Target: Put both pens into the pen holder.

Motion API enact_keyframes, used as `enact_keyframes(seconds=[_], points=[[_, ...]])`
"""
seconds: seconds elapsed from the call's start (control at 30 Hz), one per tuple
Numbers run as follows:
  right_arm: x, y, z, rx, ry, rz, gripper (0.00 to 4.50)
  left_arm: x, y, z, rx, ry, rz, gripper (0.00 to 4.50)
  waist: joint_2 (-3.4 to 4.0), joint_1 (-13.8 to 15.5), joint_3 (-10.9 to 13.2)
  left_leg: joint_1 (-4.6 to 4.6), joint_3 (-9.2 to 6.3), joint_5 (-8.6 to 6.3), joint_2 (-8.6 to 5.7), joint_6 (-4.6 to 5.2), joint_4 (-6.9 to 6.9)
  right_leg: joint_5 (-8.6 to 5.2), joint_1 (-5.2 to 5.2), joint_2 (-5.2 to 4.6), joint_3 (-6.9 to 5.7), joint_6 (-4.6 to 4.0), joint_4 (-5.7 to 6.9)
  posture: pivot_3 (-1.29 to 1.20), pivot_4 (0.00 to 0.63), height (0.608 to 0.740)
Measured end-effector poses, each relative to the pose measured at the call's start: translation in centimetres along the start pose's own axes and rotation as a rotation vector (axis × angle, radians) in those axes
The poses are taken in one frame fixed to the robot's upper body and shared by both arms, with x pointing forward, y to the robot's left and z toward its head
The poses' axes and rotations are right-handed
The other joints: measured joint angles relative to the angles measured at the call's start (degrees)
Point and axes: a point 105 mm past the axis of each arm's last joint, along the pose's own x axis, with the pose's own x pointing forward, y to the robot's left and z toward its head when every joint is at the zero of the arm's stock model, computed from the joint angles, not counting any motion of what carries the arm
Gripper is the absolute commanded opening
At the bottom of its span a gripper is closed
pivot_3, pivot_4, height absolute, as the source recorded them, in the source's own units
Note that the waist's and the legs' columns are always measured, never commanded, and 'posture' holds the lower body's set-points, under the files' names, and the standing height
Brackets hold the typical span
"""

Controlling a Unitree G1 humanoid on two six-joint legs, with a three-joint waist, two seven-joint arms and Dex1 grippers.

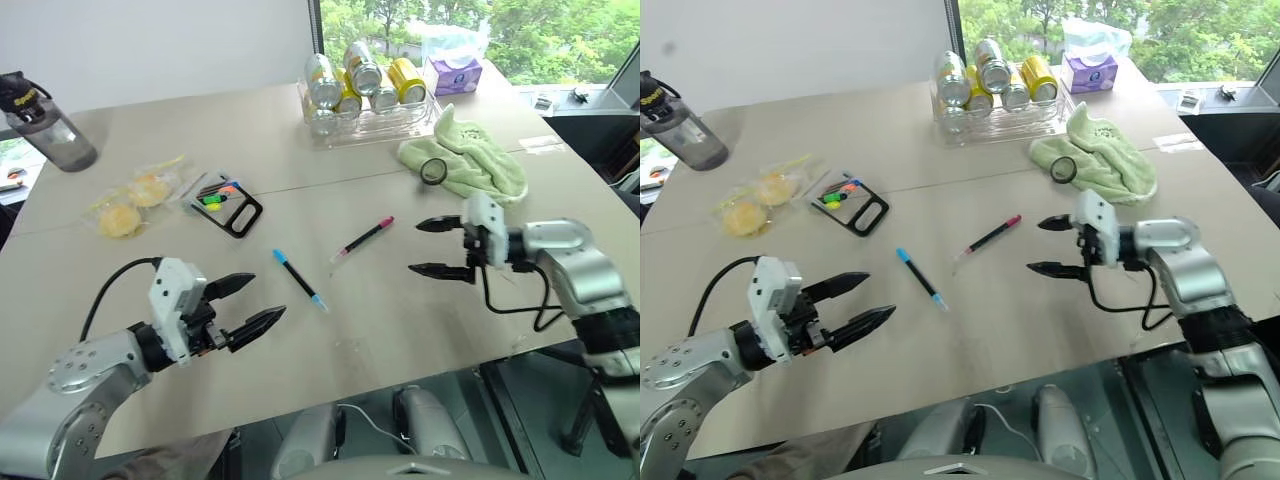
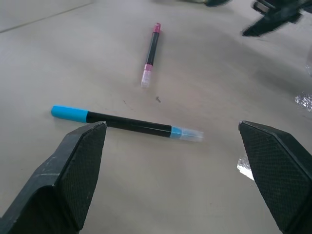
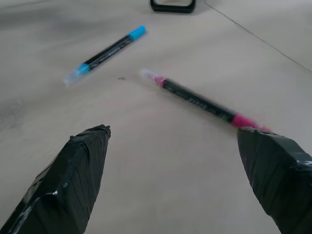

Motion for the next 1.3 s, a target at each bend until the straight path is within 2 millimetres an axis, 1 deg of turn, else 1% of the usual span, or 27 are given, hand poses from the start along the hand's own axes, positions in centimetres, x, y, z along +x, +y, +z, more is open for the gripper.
enact_keyframes(seconds=[0.03,0.1,0.17,0.3,0.33,0.37,0.43,0.53,0.6,0.63,0.73,0.8,0.83,0.9,0.97,1.03,1.07,1.1,1.17,1.2,1.23,1.3], points=[[1.6,-0.6,0.9,-0.035,-0.001,0.025,4.44,-0.3,0.0,0.1,0.005,-0.002,0.003,4.5,0.0,-0.16,0.0,0.0,0.0,0.0,0.03,0.0,-0.01,0.0,-0.01,0.02,-0.02,0.0,0.0,0.0,0.15,0.739],[3.4,-1.4,1.7,-0.075,0.01,0.039,4.44,-0.6,-0.1,0.0,0.007,-0.002,0.008,4.5,-0.03,0.02,-0.02,-0.05,-0.1,0.0,0.06,-0.01,-0.02,0.0,-0.02,0.03,-0.11,-0.01,-0.03,0.0,0.15,0.739],[5.0,-2.4,0.9,-0.095,0.078,0.036,4.44,-1.0,-0.1,-0.3,-0.005,0.002,0.02,4.5,-0.04,0.4,-0.03,-0.15,-0.16,-0.01,0.03,0.0,-0.05,0.0,-0.05,0.0,-0.17,-0.01,-0.14,0.0,0.15,0.739],[6.9,-2.7,-1.7,-0.063,0.204,0.042,4.44,-1.4,-0.3,-0.4,-0.004,0.002,0.032,4.5,-0.06,0.42,-0.04,-0.4,-0.19,-0.01,-0.05,0.0,-0.06,0.0,-0.25,-0.05,-0.18,-0.01,-0.14,0.0,0.15,0.739],[7.1,-2.6,-2.4,-0.055,0.235,0.045,3.94,-1.4,-0.3,-0.3,0.001,-0.001,0.035,4.5,-0.05,0.38,-0.03,-0.46,-0.2,-0.01,-0.05,-0.01,-0.06,0.0,-0.34,-0.05,-0.17,-0.01,-0.11,0.0,0.15,0.739],[7.3,-2.5,-2.6,-0.045,0.245,0.057,3.55,-1.4,-0.4,-0.1,0.007,-0.007,0.042,4.5,-0.04,0.2,-0.03,-0.45,-0.19,-0.01,-0.04,-0.01,-0.06,0.0,-0.36,-0.04,-0.15,-0.02,-0.09,0.0,0.15,0.739],[7.3,-2.6,-2.6,-0.06,0.271,0.069,2.75,-1.2,-0.6,0.3,0.024,-0.015,0.04,4.5,-0.04,-0.02,-0.04,-0.42,-0.18,0.0,-0.04,-0.02,-0.05,0.0,-0.35,-0.04,-0.14,-0.02,-0.04,0.0,0.15,0.739],[6.9,-2.7,-2.7,-0.072,0.32,0.102,1.04,-1.0,-0.9,0.7,0.033,-0.024,0.04,4.5,-0.02,0.02,-0.05,-0.26,-0.19,0.01,-0.05,-0.03,-0.05,0.0,-0.2,-0.04,-0.15,-0.02,0.01,0.0,0.15,0.739],[6.5,-2.8,-2.8,-0.069,0.335,0.11,0.32,-0.8,-0.8,1.0,0.03,-0.03,0.041,4.5,-0.02,0.12,-0.05,-0.13,-0.22,0.01,-0.05,-0.03,-0.05,0.0,-0.07,-0.03,-0.19,-0.02,0.01,0.0,0.15,0.739],[6.4,-2.8,-2.9,-0.068,0.34,0.115,0.05,-0.8,-0.8,1.2,0.033,-0.03,0.041,4.5,-0.02,0.13,-0.05,-0.1,-0.23,0.01,-0.05,-0.03,-0.04,0.0,-0.05,-0.03,-0.2,-0.02,0.01,0.0,0.15,0.739],[5.6,-3.0,-3.1,-0.059,0.367,0.121,0.05,-0.5,-0.5,1.9,0.053,-0.036,0.04,4.5,0.01,0.24,-0.06,-0.08,-0.26,0.01,-0.08,-0.03,-0.03,0.0,-0.01,-0.05,-0.21,-0.02,0.02,0.0,0.15,0.739],[4.2,-3.4,-3.4,-0.051,0.391,0.104,0.05,0.2,-0.5,2.6,0.056,-0.056,0.031,4.5,0.02,0.48,-0.05,-0.09,-0.31,0.01,-0.12,-0.03,-0.02,0.0,0.01,-0.09,-0.25,-0.02,-0.01,0.0,0.15,0.739],[3.5,-3.6,-3.6,-0.036,0.394,0.086,0.05,0.8,-0.6,3.0,0.052,-0.085,0.025,4.5,0.03,0.8,-0.05,-0.09,-0.37,0.01,-0.14,-0.03,-0.01,0.01,0.05,-0.12,-0.3,-0.02,-0.02,0.0,0.15,0.739],[2.9,-3.7,-3.8,-0.008,0.38,0.062,0.05,1.9,-0.9,3.5,0.02,-0.138,0.015,4.5,0.02,0.97,-0.06,-0.1,-0.36,0.01,-0.14,-0.03,0.0,0.01,0.05,-0.11,-0.28,-0.02,-0.03,0.0,0.15,0.739],[1.8,-3.3,-4.0,0.041,0.328,0.02,0.05,3.5,-1.2,4.2,-0.063,-0.229,0.023,4.5,0.01,1.37,-0.06,-0.19,-0.41,0.01,-0.12,-0.03,0.03,0.01,0.0,-0.1,-0.3,-0.01,-0.06,0.0,0.15,0.739],[1.3,-2.7,-3.6,0.071,0.255,-0.008,0.05,4.9,-1.2,4.9,-0.162,-0.322,0.043,4.5,0.02,1.49,-0.06,-0.27,-0.46,0.01,-0.13,-0.03,0.06,0.01,-0.05,-0.12,-0.31,-0.01,-0.04,0.0,0.15,0.739],[1.2,-2.0,-3.0,0.078,0.194,-0.019,0.05,5.7,-1.2,5.3,-0.235,-0.378,0.049,4.5,0.01,1.48,-0.06,-0.38,-0.48,0.01,-0.13,-0.03,0.1,0.01,-0.12,-0.12,-0.31,-0.01,-0.02,0.0,0.15,0.739],[1.1,-1.3,-1.9,0.074,0.123,-0.033,0.05,6.6,-1.0,5.8,-0.318,-0.441,0.063,4.5,0.01,1.45,-0.06,-0.46,-0.48,0.01,-0.13,-0.03,0.13,0.01,-0.2,-0.12,-0.31,0.0,0.01,0.0,0.15,0.739],[1.1,-0.5,-0.5,0.064,0.044,-0.042,0.05,7.5,-0.5,6.5,-0.414,-0.518,0.092,4.5,0.01,1.16,-0.07,-0.53,-0.41,0.01,-0.13,-0.04,0.19,0.02,-0.31,-0.1,-0.29,0.01,0.09,0.0,0.15,0.739],[1.0,0.0,0.6,0.053,-0.011,-0.054,0.05,7.9,-0.1,6.8,-0.469,-0.559,0.119,4.5,0.0,1.11,-0.08,-0.52,-0.36,0.01,-0.11,-0.04,0.21,0.02,-0.33,-0.07,-0.24,0.01,0.14,0.0,0.15,0.739],[0.9,0.4,1.6,0.04,-0.064,-0.063,0.05,8.1,0.2,6.9,-0.518,-0.589,0.14,4.5,-0.02,1.08,-0.09,-0.49,-0.32,0.01,-0.11,-0.04,0.21,0.02,-0.33,-0.07,-0.21,0.01,0.15,0.0,0.15,0.739],[0.7,1.7,3.0,0.041,-0.177,-0.089,0.05,8.9,0.1,6.6,-0.643,-0.635,0.153,4.5,-0.05,1.44,-0.11,-0.5,-0.33,0.01,-0.12,-0.04,0.22,0.02,-0.31,-0.08,-0.2,0.01,0.15,0.0,0.15,0.739]])
